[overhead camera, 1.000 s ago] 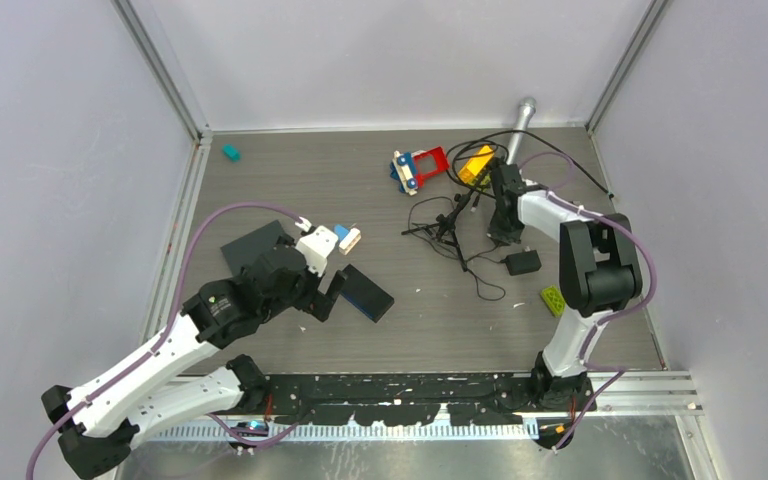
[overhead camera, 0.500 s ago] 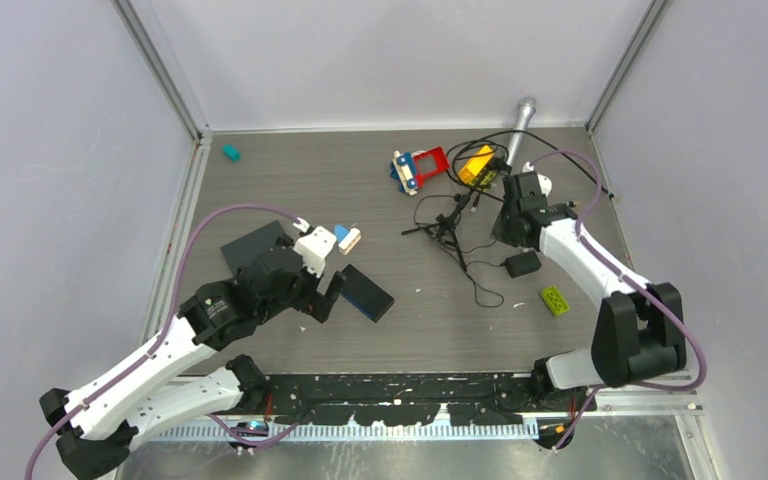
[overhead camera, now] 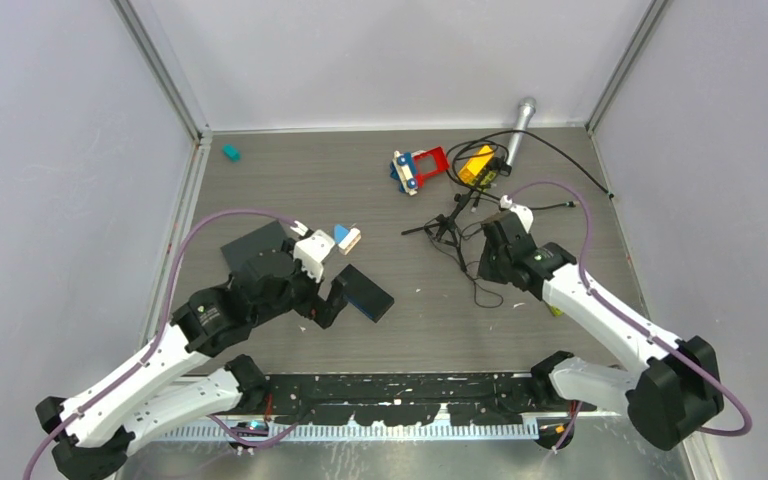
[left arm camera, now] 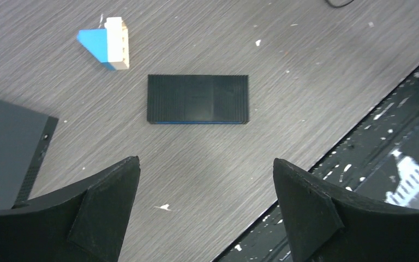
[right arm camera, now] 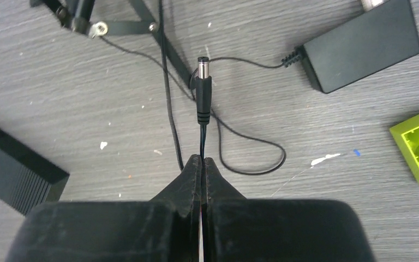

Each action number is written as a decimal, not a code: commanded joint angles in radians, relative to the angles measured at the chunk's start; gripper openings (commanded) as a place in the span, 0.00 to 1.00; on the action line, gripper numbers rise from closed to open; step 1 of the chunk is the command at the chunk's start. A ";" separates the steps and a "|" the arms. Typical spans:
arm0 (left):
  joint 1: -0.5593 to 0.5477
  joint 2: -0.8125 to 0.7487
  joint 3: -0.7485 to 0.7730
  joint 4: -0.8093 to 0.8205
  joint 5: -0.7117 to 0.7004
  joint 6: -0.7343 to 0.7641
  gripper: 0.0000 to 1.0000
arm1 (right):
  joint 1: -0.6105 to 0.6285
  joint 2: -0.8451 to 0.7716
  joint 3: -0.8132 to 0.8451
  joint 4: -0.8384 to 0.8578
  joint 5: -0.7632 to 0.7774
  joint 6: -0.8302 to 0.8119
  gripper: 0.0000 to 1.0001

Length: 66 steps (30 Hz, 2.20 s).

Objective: Insert the plug into the switch port
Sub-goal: Pick up the connector from the center of the board.

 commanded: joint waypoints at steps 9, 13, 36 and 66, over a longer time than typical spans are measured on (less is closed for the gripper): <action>0.005 -0.063 -0.088 0.202 0.146 -0.150 0.92 | 0.203 -0.023 -0.067 0.129 -0.230 -0.021 0.00; 0.004 -0.035 -0.108 0.255 0.214 -0.177 0.89 | 0.274 0.003 -0.084 0.207 -0.319 -0.020 0.00; -0.165 -0.028 -0.350 0.887 -0.009 -0.387 0.89 | 0.432 -0.154 -0.093 0.263 -0.407 -0.149 0.00; -0.210 0.208 -0.374 1.164 -0.048 -0.604 0.67 | 0.443 -0.297 -0.073 0.343 -0.488 -0.131 0.01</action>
